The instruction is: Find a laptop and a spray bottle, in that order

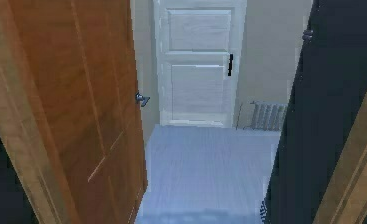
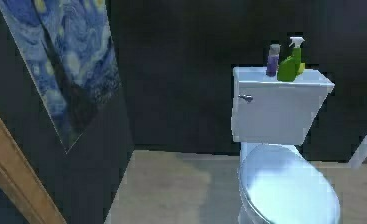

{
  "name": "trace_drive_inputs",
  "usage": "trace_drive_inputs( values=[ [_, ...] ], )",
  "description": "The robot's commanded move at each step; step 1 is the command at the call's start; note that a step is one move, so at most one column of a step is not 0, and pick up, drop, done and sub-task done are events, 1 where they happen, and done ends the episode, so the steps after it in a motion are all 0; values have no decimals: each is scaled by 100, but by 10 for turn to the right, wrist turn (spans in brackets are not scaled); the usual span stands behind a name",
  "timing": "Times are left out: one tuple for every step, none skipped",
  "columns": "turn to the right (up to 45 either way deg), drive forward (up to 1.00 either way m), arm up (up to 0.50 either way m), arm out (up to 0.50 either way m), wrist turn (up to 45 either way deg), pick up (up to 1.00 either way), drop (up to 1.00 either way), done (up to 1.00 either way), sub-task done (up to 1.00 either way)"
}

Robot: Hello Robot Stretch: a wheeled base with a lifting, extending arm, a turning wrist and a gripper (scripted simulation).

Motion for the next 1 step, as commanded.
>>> trace_drive_inputs(
  values=[
    [210,0,0,0,0,0,0,0,0]
  ],
)
